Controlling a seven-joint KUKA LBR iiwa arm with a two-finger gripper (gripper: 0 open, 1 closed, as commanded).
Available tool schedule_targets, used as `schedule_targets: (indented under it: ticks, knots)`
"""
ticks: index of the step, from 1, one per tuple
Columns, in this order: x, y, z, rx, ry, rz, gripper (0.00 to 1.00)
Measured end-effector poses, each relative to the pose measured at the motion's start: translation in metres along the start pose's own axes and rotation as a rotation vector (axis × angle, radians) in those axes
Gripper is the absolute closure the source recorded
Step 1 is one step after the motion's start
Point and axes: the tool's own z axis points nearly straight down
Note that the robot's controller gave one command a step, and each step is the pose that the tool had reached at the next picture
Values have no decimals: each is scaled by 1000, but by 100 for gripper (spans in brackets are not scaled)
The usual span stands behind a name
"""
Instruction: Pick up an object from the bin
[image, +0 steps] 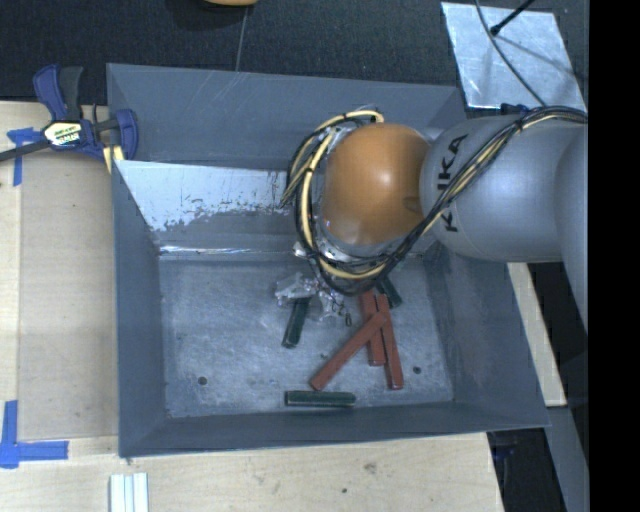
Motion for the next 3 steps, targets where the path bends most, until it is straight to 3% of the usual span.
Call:
schedule_targets:
  ticks: [3]
  knots:
    - [0, 1, -10, -1, 0, 2, 100]
